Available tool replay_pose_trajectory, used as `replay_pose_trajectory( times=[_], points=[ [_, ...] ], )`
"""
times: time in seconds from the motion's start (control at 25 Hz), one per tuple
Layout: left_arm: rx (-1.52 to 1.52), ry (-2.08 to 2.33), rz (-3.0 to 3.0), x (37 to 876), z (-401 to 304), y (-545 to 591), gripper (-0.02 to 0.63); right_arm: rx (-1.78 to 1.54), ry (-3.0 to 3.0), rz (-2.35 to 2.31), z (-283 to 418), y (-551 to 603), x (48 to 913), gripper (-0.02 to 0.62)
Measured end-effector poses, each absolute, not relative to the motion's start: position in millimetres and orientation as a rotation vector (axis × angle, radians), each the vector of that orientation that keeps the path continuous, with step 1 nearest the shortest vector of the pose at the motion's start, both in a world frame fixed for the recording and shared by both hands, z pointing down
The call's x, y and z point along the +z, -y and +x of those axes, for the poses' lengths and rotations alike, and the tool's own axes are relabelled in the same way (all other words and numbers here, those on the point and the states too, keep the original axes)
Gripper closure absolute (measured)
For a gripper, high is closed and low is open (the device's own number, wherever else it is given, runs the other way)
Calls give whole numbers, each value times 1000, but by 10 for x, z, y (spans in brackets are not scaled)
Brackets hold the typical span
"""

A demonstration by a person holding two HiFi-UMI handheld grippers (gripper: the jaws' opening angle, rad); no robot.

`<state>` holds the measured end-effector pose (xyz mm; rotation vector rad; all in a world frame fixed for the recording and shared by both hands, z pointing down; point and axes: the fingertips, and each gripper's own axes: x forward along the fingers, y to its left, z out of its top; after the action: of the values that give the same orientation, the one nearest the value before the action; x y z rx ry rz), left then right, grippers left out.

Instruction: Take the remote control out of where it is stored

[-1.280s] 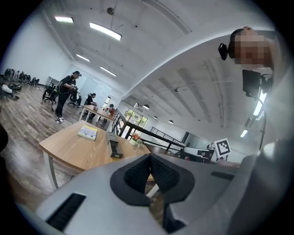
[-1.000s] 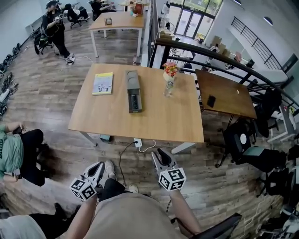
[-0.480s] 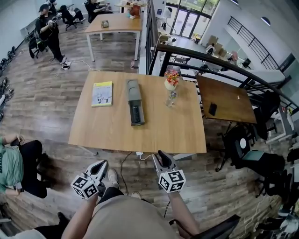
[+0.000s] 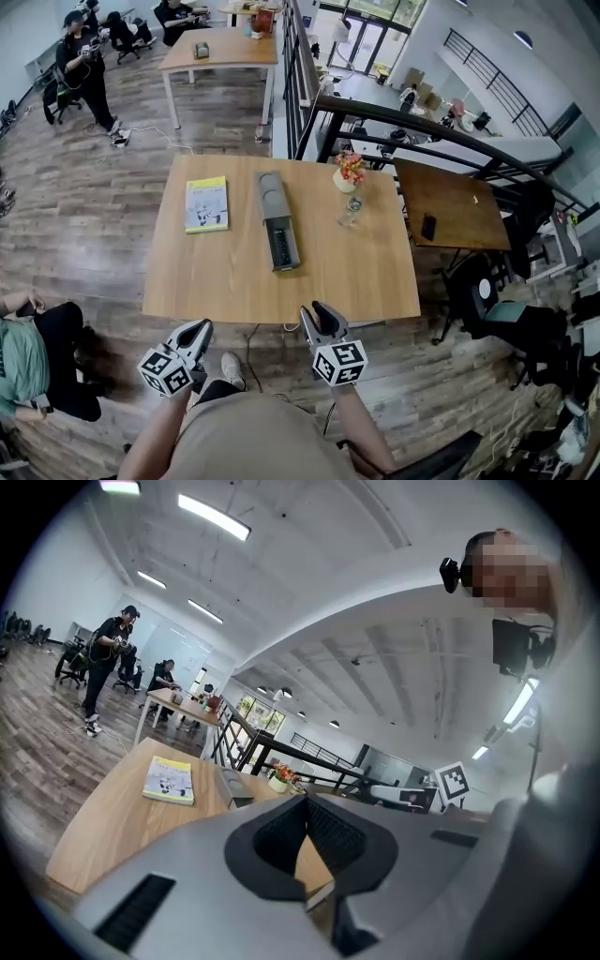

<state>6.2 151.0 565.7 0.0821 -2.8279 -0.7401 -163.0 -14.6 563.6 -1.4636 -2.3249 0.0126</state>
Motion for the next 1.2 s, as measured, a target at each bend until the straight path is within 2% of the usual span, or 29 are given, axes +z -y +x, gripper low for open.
replay_pose_trajectory(
  times=[0.6,0.92,1.2],
  points=[
    [-743,2857,75,5705,76,-2488,601,-38,2348,-1411,-1816,-707,5728,485],
    [-780,2839,26,5783,-69,-2557,601,-80,2313,-1379,-2048,-740,5884,485],
    [-790,2820,-15,5785,-485,-2433,601,-140,2226,-1355,-2480,-700,6163,485]
  ],
)
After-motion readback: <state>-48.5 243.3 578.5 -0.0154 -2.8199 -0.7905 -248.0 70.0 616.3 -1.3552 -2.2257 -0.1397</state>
